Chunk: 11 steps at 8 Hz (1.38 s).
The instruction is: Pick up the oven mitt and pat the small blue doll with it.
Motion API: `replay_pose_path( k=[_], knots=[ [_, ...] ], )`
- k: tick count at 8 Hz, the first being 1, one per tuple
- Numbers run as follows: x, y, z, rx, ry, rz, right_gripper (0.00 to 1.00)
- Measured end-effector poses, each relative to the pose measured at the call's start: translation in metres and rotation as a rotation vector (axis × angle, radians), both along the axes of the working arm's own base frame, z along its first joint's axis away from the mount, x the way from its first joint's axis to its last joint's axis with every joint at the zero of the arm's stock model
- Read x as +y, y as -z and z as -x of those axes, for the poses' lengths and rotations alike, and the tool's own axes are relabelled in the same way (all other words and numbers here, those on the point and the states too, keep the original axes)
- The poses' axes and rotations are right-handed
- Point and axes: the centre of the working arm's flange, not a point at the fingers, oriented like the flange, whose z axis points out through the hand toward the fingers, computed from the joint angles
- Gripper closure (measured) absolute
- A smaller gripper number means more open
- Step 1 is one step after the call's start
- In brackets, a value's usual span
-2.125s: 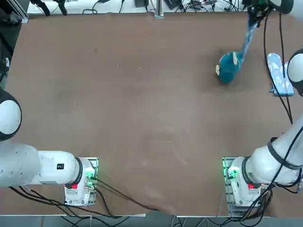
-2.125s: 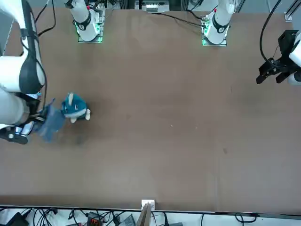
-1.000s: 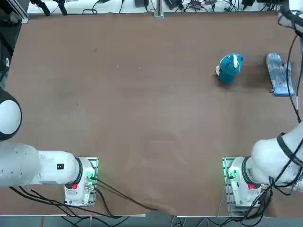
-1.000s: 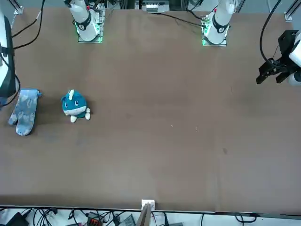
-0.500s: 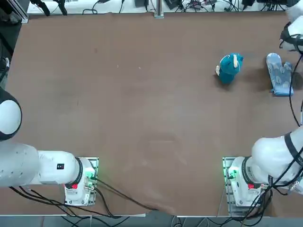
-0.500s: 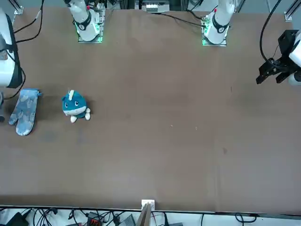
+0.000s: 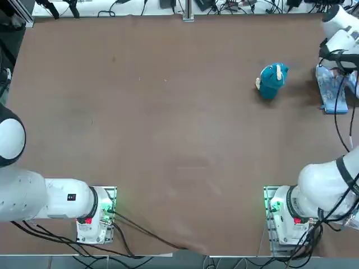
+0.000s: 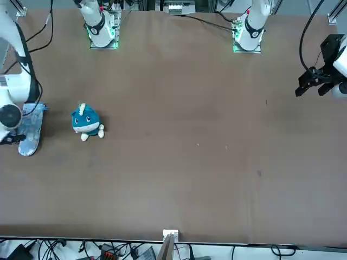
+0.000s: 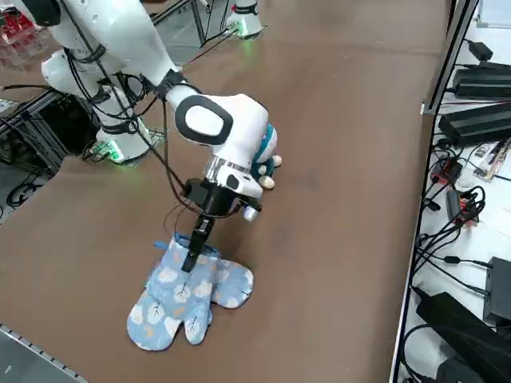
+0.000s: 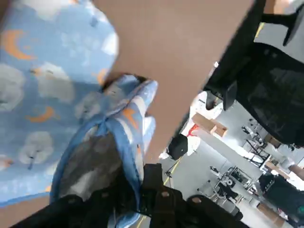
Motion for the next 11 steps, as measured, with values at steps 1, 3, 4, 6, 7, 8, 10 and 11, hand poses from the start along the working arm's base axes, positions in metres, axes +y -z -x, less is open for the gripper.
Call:
replay_pose_path(
  k=[1,3,4,6,7,8,10,11],
  knots=[
    [0.017,0.013,0.001,0.02,-0.018,-0.01,0.96],
    [0.04,0.034,0.004,0.042,-0.01,-0.059,0.94],
    [0.048,0.041,0.004,0.047,-0.001,-0.084,0.81],
    [0.058,0.05,0.003,0.053,0.002,-0.109,0.45],
    [0.07,0.048,-0.001,0.04,0.006,-0.139,0.27],
    [0.087,0.037,-0.011,0.012,0.018,-0.179,0.06],
    [0.117,-0.016,-0.036,-0.043,0.057,-0.234,0.0],
    [0.13,-0.056,-0.047,-0.069,0.094,-0.263,0.0]
  ],
)
